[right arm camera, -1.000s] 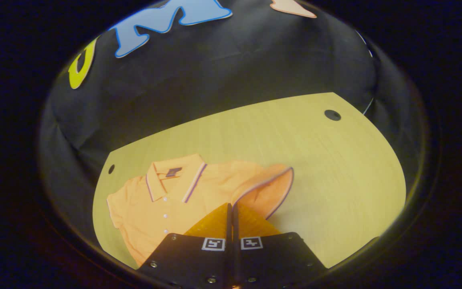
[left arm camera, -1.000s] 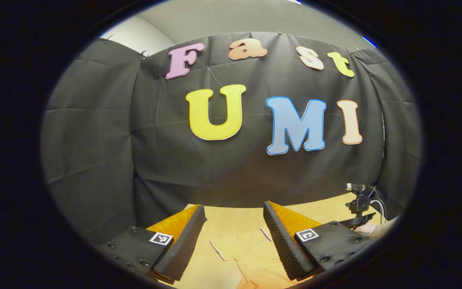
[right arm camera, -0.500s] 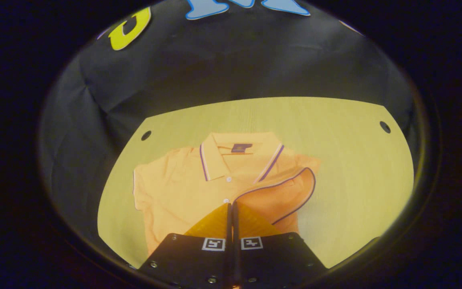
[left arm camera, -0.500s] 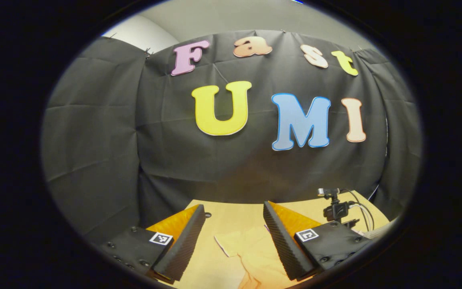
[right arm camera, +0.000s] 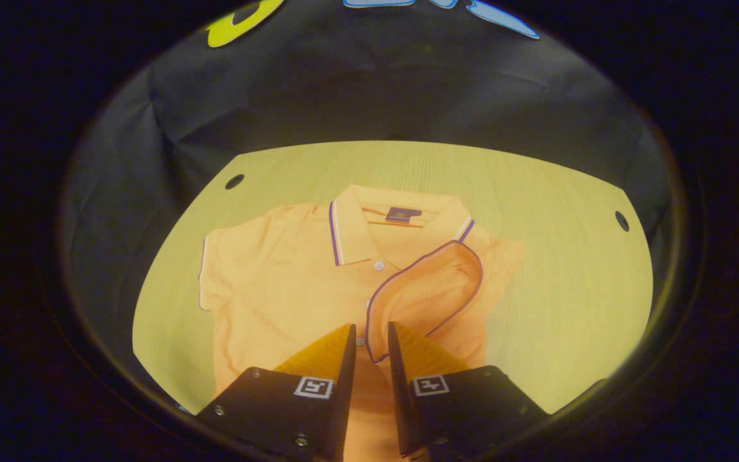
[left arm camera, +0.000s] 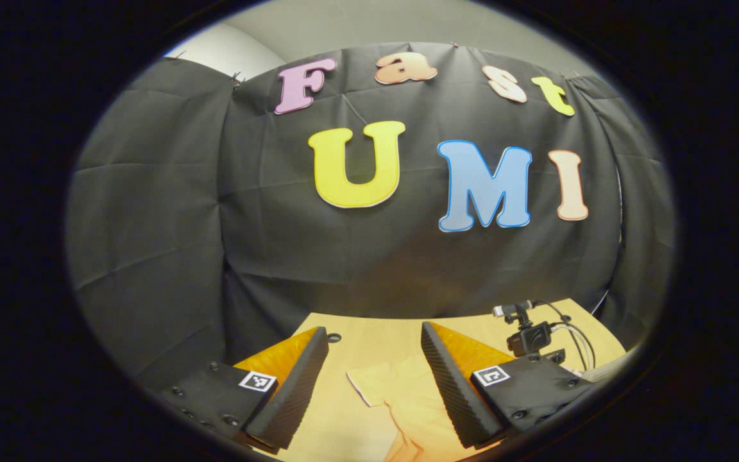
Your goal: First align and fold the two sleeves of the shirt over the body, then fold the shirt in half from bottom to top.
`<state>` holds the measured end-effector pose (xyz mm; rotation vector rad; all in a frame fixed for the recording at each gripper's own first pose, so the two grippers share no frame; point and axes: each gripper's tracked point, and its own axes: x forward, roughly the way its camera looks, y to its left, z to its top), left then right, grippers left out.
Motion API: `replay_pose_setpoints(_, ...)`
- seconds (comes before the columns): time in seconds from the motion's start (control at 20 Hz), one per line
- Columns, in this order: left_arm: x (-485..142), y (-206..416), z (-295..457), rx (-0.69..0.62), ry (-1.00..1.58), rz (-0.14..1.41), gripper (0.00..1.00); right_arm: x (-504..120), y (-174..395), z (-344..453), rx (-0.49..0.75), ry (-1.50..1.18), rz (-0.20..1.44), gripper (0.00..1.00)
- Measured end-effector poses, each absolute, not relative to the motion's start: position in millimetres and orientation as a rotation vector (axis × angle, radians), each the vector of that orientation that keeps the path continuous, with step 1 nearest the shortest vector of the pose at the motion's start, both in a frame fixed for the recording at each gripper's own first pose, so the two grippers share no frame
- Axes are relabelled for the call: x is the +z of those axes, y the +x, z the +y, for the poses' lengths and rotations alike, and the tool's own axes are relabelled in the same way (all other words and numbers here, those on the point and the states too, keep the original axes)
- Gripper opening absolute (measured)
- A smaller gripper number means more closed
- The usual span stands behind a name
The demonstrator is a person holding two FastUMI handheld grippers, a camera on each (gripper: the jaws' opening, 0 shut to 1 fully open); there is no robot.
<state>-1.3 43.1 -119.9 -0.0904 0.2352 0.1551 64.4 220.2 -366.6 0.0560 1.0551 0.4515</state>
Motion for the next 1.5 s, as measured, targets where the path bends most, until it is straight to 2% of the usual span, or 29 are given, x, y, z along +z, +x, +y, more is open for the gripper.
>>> replay_pose_setpoints(0.05, -126, 1, 42, 0.149, -0.09, 0.244, 1.0, -360, 65, 217, 0.451, 0.056, 1.041, 0.31)
replay_pose_setpoints(0.1, -132, 5, 42, 0.143, -0.091, 0.252, 0.96, -353, 67, 214, 0.453, 0.058, 1.025, 0.45)
replay_pose_setpoints(0.15, -139, 8, 42, 0.137, -0.092, 0.261, 1.0, -345, 67, 210, 0.455, 0.067, 1.008, 0.46)
replay_pose_setpoints(0.2, -145, 12, 42, 0.132, -0.091, 0.27, 1.0, -335, 69, 207, 0.455, 0.078, 0.987, 0.46)
replay_pose_setpoints(0.25, -152, 17, 42, 0.127, -0.089, 0.278, 1.0, -324, 70, 204, 0.456, 0.092, 0.966, 0.38)
replay_pose_setpoints(0.3, -160, 21, 44, 0.123, -0.088, 0.286, 1.0, -312, 71, 202, 0.46, 0.111, 0.944, 0.46)
replay_pose_setpoints(0.55, -225, 49, 54, 0.109, -0.102, 0.385, 1.0, -247, 67, 183, 0.473, 0.186, 0.82, 0.46)
replay_pose_setpoints(0.6, -242, 55, 57, 0.11, -0.1, 0.412, 0.96, -233, 66, 177, 0.469, 0.2, 0.792, 0.46)
replay_pose_setpoints(0.7, -278, 67, 60, 0.102, -0.095, 0.464, 1.0, -202, 64, 166, 0.46, 0.232, 0.736, 0.46)
replay_pose_setpoints(0.75, -295, 72, 60, 0.097, -0.095, 0.486, 0.96, -188, 61, 158, 0.45, 0.246, 0.71, 0.46)
replay_pose_setpoints(0.8, -310, 78, 61, 0.088, -0.095, 0.509, 1.0, -173, 60, 150, 0.439, 0.259, 0.682, 0.46)
replay_pose_setpoints(0.85, -325, 84, 63, 0.085, -0.097, 0.532, 0.96, -159, 58, 141, 0.424, 0.27, 0.654, 0.46)
replay_pose_setpoints(0.9, -340, 89, 65, 0.084, -0.103, 0.553, 1.0, -145, 56, 131, 0.408, 0.279, 0.627, 0.46)
replay_pose_setpoints(1.0, -364, 97, 69, 0.084, -0.12, 0.589, 0.96, -124, 52, 112, 0.369, 0.289, 0.582, 0.46)
replay_pose_setpoints(1.15, -400, 114, 72, 0.082, -0.132, 0.641, 0.91, -101, 37, 88, 0.316, 0.298, 0.538, 0.46)
replay_pose_setpoints(1.35, -440, 127, 74, 0.083, -0.13, 0.706, 0.92, -88, 15, 60, 0.242, 0.281, 0.526, 0.46)
replay_pose_setpoints(1.4, -450, 127, 76, 0.089, -0.131, 0.725, 0.94, -88, 10, 54, 0.225, 0.283, 0.529, 0.46)
replay_pose_setpoints(1.45, -457, 126, 76, 0.093, -0.134, 0.743, 0.97, -87, 6, 49, 0.21, 0.283, 0.53, 0.54)
replay_pose_setpoints(1.5, -464, 127, 76, 0.098, -0.134, 0.752, 1.0, -87, 2, 44, 0.194, 0.284, 0.533, 0.46)
